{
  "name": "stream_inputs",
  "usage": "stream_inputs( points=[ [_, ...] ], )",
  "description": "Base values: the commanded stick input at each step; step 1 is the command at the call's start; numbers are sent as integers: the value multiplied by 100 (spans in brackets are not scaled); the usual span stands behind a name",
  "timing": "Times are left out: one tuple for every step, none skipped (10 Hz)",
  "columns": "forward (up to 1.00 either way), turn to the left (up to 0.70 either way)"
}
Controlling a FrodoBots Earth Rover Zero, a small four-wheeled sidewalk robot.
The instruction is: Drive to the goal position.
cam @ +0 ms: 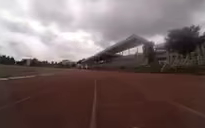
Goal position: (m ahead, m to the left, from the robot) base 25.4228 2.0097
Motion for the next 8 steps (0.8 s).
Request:
stream_inputs(
  points=[
    [70, 0],
    [70, 0],
    [70, 0],
    [70, 0],
    [70, 0],
    [70, 0],
    [70, 0],
    [70, 0]
  ],
)
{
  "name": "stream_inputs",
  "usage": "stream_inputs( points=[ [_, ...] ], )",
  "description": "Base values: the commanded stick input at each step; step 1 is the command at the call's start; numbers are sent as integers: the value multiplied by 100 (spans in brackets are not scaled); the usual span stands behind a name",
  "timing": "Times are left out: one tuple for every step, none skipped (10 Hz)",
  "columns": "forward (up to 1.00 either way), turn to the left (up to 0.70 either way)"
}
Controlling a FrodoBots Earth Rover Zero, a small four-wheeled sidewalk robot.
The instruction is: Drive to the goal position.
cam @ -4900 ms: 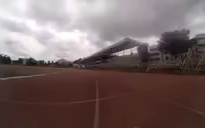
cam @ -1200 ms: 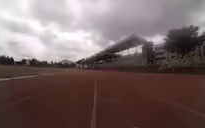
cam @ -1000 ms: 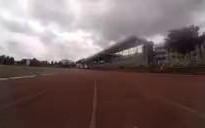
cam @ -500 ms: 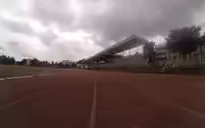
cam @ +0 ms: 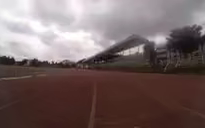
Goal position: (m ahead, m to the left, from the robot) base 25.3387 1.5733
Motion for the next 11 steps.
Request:
stream_inputs(
  points=[
    [70, 0],
    [70, 0],
    [70, 0],
    [70, 0],
    [70, 0],
    [70, 0],
    [70, 0],
    [70, 0],
    [70, 0],
    [70, 0],
    [70, 0]
  ],
)
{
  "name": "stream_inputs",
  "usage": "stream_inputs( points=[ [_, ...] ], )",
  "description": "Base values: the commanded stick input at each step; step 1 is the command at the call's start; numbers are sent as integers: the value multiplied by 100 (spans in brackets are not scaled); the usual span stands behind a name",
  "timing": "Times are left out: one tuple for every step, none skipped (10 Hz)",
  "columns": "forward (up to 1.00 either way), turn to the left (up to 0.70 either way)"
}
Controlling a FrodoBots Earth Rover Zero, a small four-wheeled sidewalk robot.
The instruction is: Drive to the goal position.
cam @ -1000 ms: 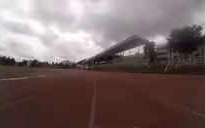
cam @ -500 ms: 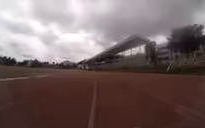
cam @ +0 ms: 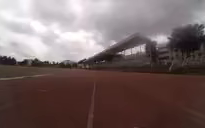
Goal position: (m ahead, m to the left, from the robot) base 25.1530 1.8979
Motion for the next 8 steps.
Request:
stream_inputs(
  points=[
    [70, 0],
    [70, 0],
    [70, 0],
    [70, 0],
    [70, 0],
    [70, 0],
    [70, 0],
    [70, 0]
  ],
)
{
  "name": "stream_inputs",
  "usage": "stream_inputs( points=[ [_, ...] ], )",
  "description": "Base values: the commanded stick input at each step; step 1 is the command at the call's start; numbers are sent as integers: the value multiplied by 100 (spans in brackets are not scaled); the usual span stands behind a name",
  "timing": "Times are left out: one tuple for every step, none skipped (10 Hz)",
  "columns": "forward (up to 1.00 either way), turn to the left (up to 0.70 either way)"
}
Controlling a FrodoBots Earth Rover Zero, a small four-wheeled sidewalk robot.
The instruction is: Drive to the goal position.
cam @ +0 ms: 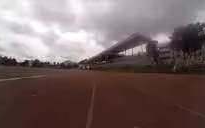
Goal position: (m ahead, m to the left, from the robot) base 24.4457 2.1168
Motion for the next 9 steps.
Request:
stream_inputs(
  points=[
    [70, 0],
    [70, 0],
    [70, 0],
    [70, 0],
    [70, 0],
    [70, 0],
    [70, 0],
    [70, 0],
    [70, 0]
  ],
)
